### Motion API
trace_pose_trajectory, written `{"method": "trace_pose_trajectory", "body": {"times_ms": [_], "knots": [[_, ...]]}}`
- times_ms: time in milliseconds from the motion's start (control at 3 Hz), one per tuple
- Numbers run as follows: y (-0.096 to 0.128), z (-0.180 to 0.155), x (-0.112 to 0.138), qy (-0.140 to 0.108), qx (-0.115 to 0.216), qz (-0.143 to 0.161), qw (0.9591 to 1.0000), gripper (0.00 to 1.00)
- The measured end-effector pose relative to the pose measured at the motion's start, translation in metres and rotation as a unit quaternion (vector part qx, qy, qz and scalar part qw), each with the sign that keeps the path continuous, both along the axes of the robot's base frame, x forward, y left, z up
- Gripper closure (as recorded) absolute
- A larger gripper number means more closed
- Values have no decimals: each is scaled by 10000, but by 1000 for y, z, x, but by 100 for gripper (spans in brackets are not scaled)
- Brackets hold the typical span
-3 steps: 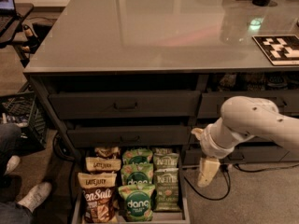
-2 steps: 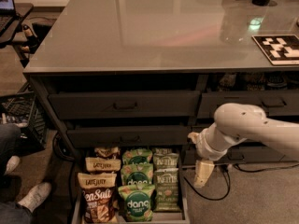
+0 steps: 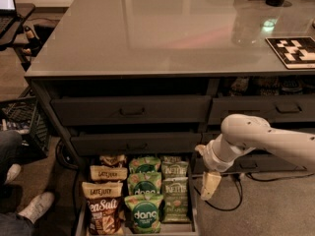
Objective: Pick green jalapeno chip bag from bottom drawer and place on counter
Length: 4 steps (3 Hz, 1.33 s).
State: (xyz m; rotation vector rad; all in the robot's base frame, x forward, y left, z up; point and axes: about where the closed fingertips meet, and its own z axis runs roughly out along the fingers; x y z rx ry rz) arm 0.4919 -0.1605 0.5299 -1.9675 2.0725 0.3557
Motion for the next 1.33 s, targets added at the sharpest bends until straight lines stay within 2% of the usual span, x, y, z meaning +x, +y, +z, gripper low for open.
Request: {"method": "trace_pose_trajectory", "body": {"times_ms": [333,1000,1333], "knots": [[10,-14,-4,-49,103,206,9997,0],[29,-88,12,-32,221,435,9988,0],[30,-154,29,242,165,365,9989,0]]}}
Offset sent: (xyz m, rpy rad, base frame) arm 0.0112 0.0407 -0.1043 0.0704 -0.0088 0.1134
